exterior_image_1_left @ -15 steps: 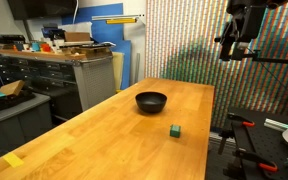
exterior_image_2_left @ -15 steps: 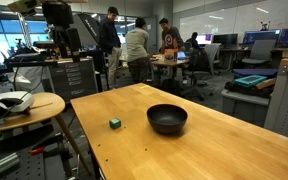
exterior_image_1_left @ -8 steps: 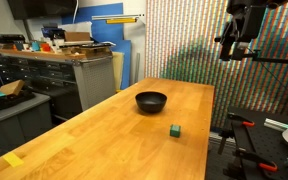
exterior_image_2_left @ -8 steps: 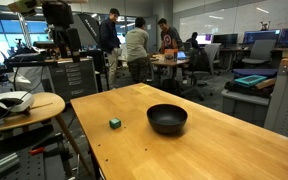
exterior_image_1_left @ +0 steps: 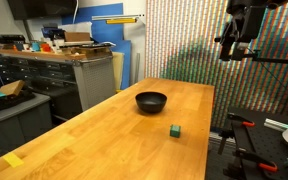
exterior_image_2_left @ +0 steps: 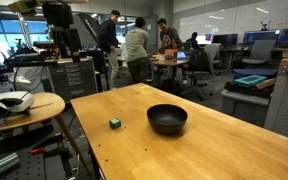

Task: Put the green block inside the black bowl

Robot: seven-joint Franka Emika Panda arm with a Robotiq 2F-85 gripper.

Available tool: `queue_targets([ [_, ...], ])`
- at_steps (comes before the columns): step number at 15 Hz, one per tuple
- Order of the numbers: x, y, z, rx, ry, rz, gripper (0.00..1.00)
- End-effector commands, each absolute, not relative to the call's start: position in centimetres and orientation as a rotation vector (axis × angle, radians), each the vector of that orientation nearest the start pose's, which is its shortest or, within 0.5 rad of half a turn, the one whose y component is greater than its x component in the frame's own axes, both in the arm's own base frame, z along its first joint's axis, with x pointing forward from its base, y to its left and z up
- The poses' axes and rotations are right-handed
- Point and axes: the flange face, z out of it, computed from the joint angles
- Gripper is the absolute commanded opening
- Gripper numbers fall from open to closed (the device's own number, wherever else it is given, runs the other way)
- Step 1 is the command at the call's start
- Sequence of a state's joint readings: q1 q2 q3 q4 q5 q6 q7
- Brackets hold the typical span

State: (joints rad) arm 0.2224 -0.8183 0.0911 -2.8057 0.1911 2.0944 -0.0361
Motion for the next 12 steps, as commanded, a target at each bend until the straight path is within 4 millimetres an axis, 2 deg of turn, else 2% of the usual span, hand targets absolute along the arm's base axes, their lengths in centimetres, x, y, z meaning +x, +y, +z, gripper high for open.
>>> queue_targets([
  [1,29.5,10.2,43.1,-2.999,-0.360,-0.141,1.00],
  [7,31.3,10.5,40.9,-2.993,-0.339,-0.118,1.00],
  [12,33.9,10.3,37.5,-3.009,-0.310,-0.138,1.00],
])
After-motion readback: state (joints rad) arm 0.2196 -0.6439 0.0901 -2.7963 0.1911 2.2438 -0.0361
